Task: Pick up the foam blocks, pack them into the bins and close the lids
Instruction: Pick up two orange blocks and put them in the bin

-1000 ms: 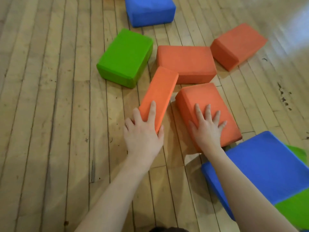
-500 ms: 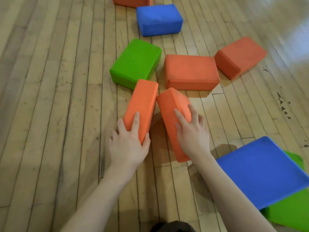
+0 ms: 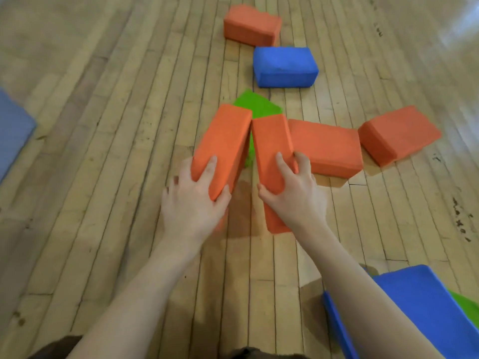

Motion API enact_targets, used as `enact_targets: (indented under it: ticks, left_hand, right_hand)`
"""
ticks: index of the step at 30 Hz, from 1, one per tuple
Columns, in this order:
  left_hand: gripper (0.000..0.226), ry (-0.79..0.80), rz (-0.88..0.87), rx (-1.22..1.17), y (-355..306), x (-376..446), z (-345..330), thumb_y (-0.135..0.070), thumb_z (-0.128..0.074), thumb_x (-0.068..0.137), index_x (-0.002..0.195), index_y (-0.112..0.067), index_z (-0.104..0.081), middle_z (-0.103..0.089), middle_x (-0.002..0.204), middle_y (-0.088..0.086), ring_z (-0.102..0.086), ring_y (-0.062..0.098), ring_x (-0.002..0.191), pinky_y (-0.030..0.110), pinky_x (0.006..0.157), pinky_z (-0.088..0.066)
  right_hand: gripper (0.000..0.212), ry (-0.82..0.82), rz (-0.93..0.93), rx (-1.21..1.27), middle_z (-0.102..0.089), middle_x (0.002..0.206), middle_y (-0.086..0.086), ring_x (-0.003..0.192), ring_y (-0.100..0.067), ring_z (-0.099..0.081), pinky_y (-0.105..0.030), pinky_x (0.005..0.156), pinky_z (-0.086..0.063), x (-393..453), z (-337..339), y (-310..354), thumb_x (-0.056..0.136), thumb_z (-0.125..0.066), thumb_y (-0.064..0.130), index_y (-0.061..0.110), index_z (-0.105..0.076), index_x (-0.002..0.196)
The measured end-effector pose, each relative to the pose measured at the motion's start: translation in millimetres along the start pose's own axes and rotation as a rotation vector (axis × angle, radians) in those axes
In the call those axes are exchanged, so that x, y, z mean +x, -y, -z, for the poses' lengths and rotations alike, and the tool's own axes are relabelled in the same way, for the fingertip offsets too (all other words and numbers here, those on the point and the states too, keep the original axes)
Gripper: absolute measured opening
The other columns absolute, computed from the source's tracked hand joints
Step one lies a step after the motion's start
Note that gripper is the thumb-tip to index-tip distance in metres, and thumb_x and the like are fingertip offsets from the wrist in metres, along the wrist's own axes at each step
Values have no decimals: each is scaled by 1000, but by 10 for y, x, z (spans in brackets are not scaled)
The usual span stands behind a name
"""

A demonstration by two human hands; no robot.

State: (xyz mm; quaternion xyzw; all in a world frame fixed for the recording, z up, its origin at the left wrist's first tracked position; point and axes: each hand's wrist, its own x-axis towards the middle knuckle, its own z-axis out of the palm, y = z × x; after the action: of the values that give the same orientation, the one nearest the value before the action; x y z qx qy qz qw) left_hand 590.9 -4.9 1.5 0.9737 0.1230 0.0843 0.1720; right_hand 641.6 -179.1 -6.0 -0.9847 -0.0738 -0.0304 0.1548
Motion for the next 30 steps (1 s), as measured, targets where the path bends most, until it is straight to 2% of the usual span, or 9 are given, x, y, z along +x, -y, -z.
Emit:
enact_targets:
  ticks: [3, 6, 14, 20, 24, 30]
  left_hand:
    - [61, -136, 70, -9, 247, 193, 496, -52, -48, 78, 135, -31, -48, -44, 139, 13, -54, 39, 107, 47, 83, -46]
    - [59, -270, 132, 5, 560, 279, 1077, -50, -47, 76, 129, -26, -56, -50, 132, 15, -58, 39, 100, 48, 78, -50]
    - [53, -584, 274, 215, 1752, 151, 2702, -47, -53, 75, 120, -21, -64, -53, 128, 17, -57, 40, 91, 47, 75, -49]
    - [51, -656, 427, 297, 2797, -86, 3191, -47, -52, 79, 121, -20, -63, -50, 133, 19, -57, 44, 93, 51, 74, -48]
    - [50, -669, 475, 354, 3560, -44, 3420, -42, -54, 78, 122, -20, -62, -49, 135, 19, -54, 45, 96, 51, 76, -46]
    - [48, -631, 526, 365, 4547, 63, 3525, -41, -52, 83, 123, -17, -62, -47, 137, 20, -50, 46, 107, 55, 85, -42]
  right_hand:
    - [69, -26, 84, 103, -29, 147, -4, 112, -31, -53, -41, 71, -49, 323, 238, 620, 77, -62, 53, 29, -41, 138]
    - [69, -16, 191, 210, -27, 148, -1, 118, -27, -50, -38, 78, -48, 513, 462, 1309, 77, -63, 52, 32, -40, 139]
    - [68, 39, 469, 496, -24, 147, 11, 117, -16, -52, -34, 83, -45, 609, 820, 3374, 77, -62, 57, 37, -39, 138]
    - [67, 98, 585, 608, -26, 142, 9, 109, -17, -55, -37, 78, -50, 346, 476, 4787, 76, -63, 56, 32, -42, 135]
    - [63, 108, 590, 709, -32, 135, 9, 106, -11, -53, -29, 72, -44, 286, 221, 5575, 75, -65, 54, 30, -46, 130]
    - [59, 258, 591, 776, -30, 135, 12, 92, -2, -44, -37, 82, -47, 380, -63, 6471, 81, -61, 52, 28, -43, 132]
